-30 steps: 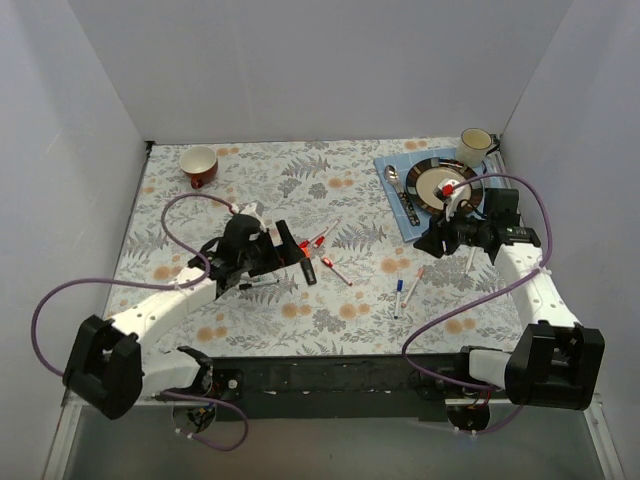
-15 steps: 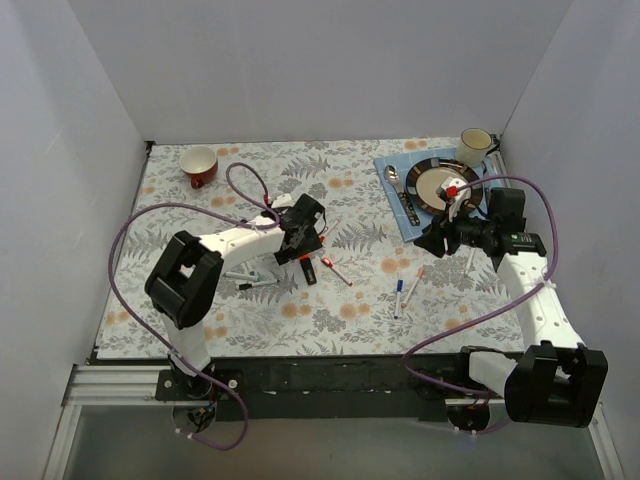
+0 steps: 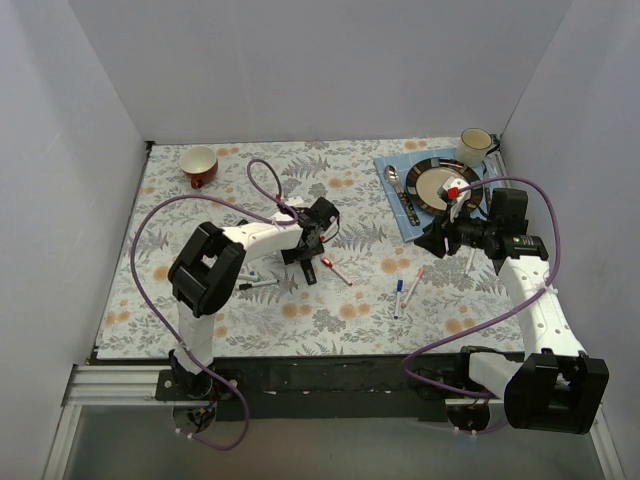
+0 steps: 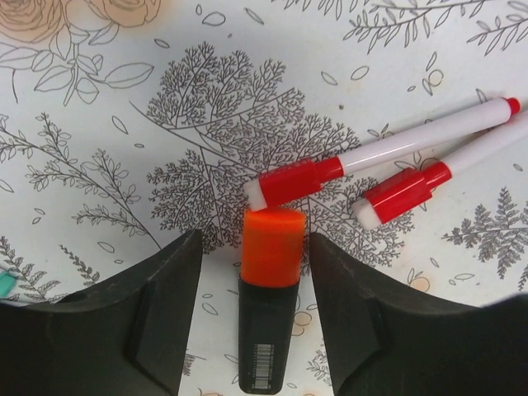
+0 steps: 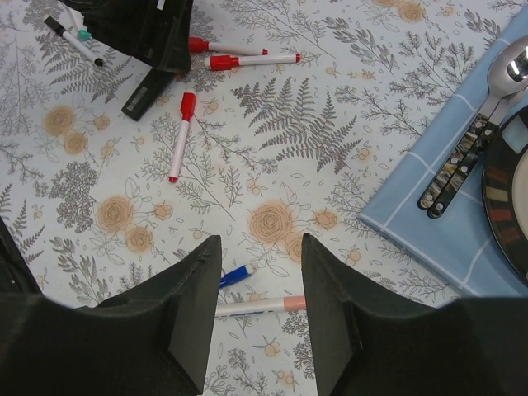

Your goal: Open the pen caps

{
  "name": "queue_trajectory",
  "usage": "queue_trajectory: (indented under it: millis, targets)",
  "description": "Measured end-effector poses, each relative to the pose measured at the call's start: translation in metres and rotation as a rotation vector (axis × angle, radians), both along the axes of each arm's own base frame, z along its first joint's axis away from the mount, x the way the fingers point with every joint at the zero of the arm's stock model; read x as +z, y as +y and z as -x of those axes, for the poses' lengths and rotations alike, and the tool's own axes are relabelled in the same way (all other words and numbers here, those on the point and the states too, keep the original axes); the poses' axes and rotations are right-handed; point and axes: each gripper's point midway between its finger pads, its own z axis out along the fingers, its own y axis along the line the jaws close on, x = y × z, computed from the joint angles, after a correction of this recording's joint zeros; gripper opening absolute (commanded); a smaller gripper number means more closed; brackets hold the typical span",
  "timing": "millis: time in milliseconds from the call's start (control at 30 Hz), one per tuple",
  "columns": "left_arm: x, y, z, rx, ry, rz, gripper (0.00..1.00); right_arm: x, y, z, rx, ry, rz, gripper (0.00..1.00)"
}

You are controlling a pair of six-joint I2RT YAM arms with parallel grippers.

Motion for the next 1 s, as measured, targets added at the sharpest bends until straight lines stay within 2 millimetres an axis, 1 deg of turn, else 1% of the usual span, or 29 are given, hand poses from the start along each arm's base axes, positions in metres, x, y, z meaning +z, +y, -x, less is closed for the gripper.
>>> queue_trajectory:
  millis: [300,533,667,700,833,867,900,1000]
  targets:
    - [0.0,-0.003,-0.015,-0.01,-0.025,-0.035,0.47,0.0,0.0,0.0,0.0,0.002,-0.002,0.51]
    - [0.0,-0.004,-0.016,-0.006,-0.032,-0.032,0.43,0.0,0.0,0.0,0.0,0.003,-0.003,0.51]
    - [-0.001,-0.004,-0.015,0.001,-0.044,-0.018,0.38,0.0,0.001,0.001,0.004,0.003,-0.006,0.51]
    - [-0.001,-0.003,-0.015,0.002,-0.045,-0.017,0.35,0.0,0.001,0.001,0.004,0.003,-0.007,0.51]
    - [0.0,0.0,-0.01,0.004,-0.046,-0.015,0.33,0.0,0.001,0.001,0.005,0.004,-0.008,0.51]
    - [0.0,0.002,-0.009,0.005,-0.044,-0.016,0.33,0.0,0.001,0.001,0.006,0.004,-0.008,0.51]
    - [0.0,0.004,-0.006,0.006,-0.042,-0.016,0.31,0.001,0.002,0.001,0.007,0.004,-0.009,0.51]
    - [0.001,0.009,0.001,0.005,-0.031,-0.019,0.27,0.001,0.002,0.001,0.009,0.004,-0.011,0.51]
